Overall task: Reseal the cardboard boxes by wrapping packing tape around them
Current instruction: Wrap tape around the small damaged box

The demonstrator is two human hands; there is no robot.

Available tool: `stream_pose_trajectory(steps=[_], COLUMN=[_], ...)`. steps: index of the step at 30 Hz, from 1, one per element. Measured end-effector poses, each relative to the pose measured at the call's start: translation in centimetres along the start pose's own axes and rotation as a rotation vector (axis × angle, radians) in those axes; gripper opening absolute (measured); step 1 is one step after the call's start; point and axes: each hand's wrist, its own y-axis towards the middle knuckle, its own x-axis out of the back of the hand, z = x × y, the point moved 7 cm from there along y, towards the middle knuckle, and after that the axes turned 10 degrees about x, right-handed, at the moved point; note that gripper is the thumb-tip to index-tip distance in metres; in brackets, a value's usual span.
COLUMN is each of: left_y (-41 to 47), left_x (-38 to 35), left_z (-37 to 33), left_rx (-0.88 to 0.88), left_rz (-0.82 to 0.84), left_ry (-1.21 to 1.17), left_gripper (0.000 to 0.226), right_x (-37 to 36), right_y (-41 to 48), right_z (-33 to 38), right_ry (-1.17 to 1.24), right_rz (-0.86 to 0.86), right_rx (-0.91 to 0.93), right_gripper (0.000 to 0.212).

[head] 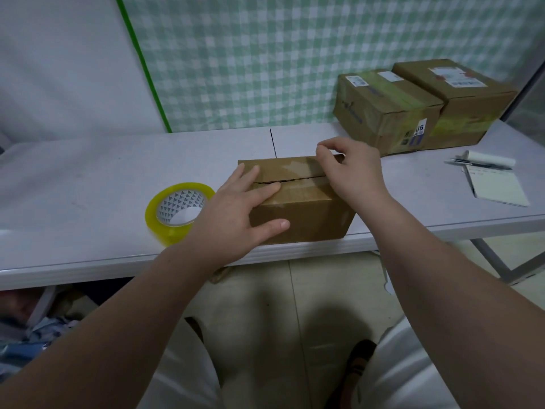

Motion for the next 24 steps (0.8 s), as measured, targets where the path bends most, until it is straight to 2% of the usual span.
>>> stream_pose_trajectory(steps=[4, 8, 10, 12, 14, 16, 17, 19, 21, 24], left_y=[0.1, 0.3, 0.3, 0.5, 0.6, 0.7, 0.9, 1.2, 1.3, 1.1], left_x=[-0.2, -0.3, -0.2, 0.6, 1.7, 2.3, 2.1, 0.9, -0.4, -0.9], left_z=[0.1, 0.2, 0.3, 0.9, 2.9, 5.8, 7.1, 8.9, 9.4, 9.6], left_rx=[-0.011, -0.027, -0.023, 0.041, 0.176, 0.368, 0.456, 0.551, 0.523, 0.528], left_rz=[-0.030, -0.060, -0.050, -0.084, -0.228, -0.360, -0.358, -0.214, -0.111, -0.126], left_ry=[0.088, 0.144, 0.017, -0.262, -0.545, -0.652, -0.588, -0.291, -0.060, 0.067], left_gripper=[0.071, 0.071, 0.071, 0.058, 0.042, 0.041, 0.045, 0.052, 0.054, 0.054], right_x=[0.0, -1.1, -1.6, -2.4, -3.0, -3.4, -3.5, -3.8, -4.1, -4.4], right_y=[-0.1, -1.0, -1.6, -2.2, -2.6, -2.9, -3.0, -3.2, -3.2, -3.5], right_z=[0.7, 2.3, 2.9, 3.4, 3.3, 3.1, 3.1, 3.2, 3.3, 4.0], right_ry=[-0.127, -0.332, -0.373, -0.447, -0.540, -0.599, -0.622, -0.648, -0.640, -0.615], right_rz=[-0.057, 0.049, 0.112, 0.248, 0.432, 0.550, 0.582, 0.618, 0.643, 0.653], right_rx=[0.070, 0.237, 0.318, 0.376, 0.368, 0.358, 0.357, 0.354, 0.349, 0.371], right_gripper=[0.028, 0.039, 0.053, 0.071, 0.089, 0.101, 0.104, 0.102, 0.093, 0.078])
